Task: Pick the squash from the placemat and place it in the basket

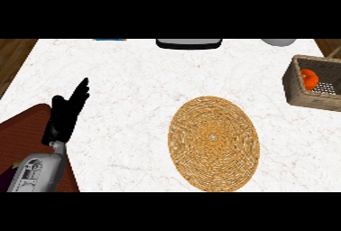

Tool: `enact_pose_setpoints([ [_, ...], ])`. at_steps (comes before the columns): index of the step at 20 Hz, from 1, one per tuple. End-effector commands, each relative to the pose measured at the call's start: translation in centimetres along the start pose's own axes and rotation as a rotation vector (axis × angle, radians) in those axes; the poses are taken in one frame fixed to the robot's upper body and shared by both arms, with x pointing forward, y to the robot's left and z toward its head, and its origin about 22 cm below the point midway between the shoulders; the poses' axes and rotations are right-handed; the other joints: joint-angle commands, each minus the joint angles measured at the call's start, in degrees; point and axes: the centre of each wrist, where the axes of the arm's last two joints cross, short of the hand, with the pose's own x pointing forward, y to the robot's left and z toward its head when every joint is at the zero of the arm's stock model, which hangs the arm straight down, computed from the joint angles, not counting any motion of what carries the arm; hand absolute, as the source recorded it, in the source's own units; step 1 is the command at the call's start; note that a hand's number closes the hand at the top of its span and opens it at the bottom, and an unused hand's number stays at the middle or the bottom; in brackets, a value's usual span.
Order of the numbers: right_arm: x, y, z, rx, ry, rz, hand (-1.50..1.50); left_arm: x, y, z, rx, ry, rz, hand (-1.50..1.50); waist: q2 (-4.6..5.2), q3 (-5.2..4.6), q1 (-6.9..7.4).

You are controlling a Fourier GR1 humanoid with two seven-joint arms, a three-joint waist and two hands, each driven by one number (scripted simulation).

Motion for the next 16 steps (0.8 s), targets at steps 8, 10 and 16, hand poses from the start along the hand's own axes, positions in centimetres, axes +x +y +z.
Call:
enact_pose_setpoints([
  [8, -4.4, -8.4, -0.3, -0.273, 0.157, -0.2, -1.5, -1.8, 1.7, 0.6, 0.04, 0.022, -0.008, 0.0, -0.33, -0.05, -1.02],
  [10, -7.0, -10.6, -0.1, -0.319, 0.178, -0.206, -1.5, 0.9, 0.6, 0.6, 0.014, 0.002, 0.003, 0.0, -0.49, 0.01, -1.01],
  [16, -11.7, -15.6, 1.6, -0.285, 0.214, -0.247, -1.5, -0.8, 1.4, 0.7, 0.029, 0.022, 0.0, 0.0, -0.58, -0.05, -1.58],
])
